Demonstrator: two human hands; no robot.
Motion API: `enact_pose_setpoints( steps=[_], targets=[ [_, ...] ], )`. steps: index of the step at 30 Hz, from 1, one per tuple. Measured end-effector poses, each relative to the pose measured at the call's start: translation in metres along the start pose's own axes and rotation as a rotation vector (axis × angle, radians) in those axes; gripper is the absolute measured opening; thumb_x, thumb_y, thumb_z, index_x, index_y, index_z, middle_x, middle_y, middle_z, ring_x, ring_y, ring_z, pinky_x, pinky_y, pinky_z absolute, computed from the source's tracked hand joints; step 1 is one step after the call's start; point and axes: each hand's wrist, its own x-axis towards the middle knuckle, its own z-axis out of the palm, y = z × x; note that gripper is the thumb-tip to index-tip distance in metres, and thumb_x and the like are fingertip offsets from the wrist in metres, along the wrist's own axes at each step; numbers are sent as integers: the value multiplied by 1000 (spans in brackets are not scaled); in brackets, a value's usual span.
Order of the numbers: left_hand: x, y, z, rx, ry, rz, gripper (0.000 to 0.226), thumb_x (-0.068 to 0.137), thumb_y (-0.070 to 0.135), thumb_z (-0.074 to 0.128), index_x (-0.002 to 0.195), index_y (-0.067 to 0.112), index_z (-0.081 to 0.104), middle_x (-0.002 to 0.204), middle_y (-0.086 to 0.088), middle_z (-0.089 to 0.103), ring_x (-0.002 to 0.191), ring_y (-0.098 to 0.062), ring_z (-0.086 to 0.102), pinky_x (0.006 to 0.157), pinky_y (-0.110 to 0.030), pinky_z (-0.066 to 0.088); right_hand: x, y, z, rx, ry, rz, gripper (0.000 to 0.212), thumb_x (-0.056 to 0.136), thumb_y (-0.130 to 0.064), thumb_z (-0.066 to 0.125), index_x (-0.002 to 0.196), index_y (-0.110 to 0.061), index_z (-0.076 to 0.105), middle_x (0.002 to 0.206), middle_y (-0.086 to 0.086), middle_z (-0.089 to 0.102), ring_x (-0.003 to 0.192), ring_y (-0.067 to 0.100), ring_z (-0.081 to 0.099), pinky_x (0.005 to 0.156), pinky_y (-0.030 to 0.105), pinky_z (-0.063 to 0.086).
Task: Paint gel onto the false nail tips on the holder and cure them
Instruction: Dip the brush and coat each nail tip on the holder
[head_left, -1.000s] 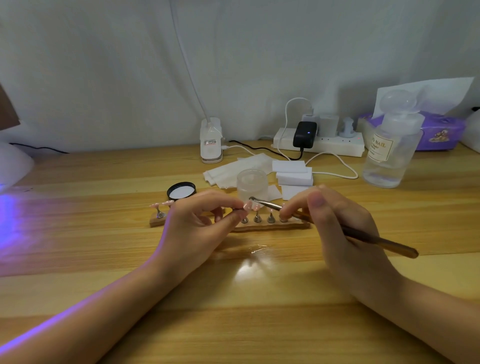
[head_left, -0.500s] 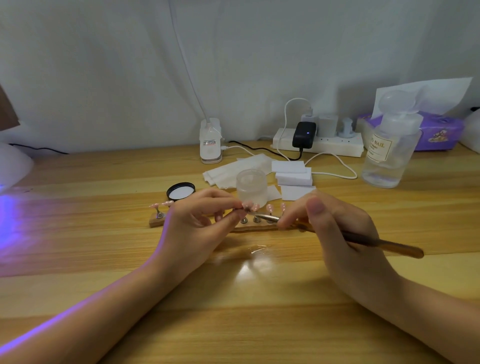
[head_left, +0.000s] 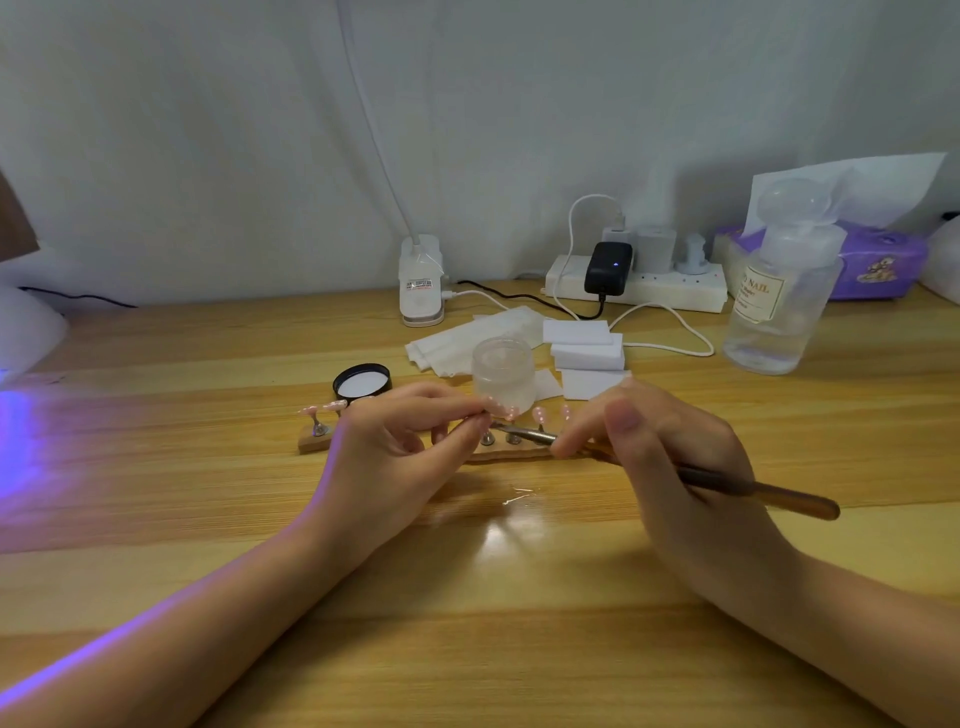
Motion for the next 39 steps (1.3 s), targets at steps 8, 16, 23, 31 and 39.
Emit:
enact_pose_setpoints(
  steps=[8, 16, 23, 31, 39],
  targets=[
    [0, -3, 0, 17, -15, 12, 18, 81, 17, 68, 91, 32, 69, 83, 3, 69, 65, -26, 57, 43, -37, 40, 3, 0, 1, -51, -16, -20, 36, 95, -35, 30, 86, -19, 62, 82, -10, 62, 81, 4, 59, 74, 19, 45],
    [0, -2, 0, 22, -8, 12, 22, 80, 14, 63, 92, 32, 67, 89, 9, 70, 69, -25, 60, 49, -47, 41, 0, -1, -1, 38, 23, 39, 43, 95, -41, 28, 78, -21, 62, 76, -7, 63, 77, 5, 60, 70, 19, 47],
    [0, -4, 1, 13, 2, 21, 17, 83, 17, 63, 93, 30, 66, 86, 8, 70, 75, -27, 64, 53, -56, 47, 1, -2, -1, 48, -18, 91, 38, 93, -37, 33, 79, -20, 64, 77, -8, 65, 78, 3, 60, 70, 12, 44],
    [1, -5, 2, 76, -1, 62, 25, 83, 6, 60, 97, 26, 64, 88, 10, 69, 79, -15, 65, 60, -42, 49, 1, -4, -1, 94, 32, 102, 33, 94, -31, 34, 81, -23, 63, 78, -12, 64, 74, 0, 59, 67, 10, 43],
    [0, -5, 2, 44, 4, 35, 19, 82, 16, 57, 97, 26, 65, 88, 8, 69, 80, -17, 65, 60, -48, 48, -2, -3, -1, 180, 11, 191, 41, 91, -34, 34, 69, -19, 65, 69, -4, 66, 69, -1, 60, 64, 7, 42]
  ],
)
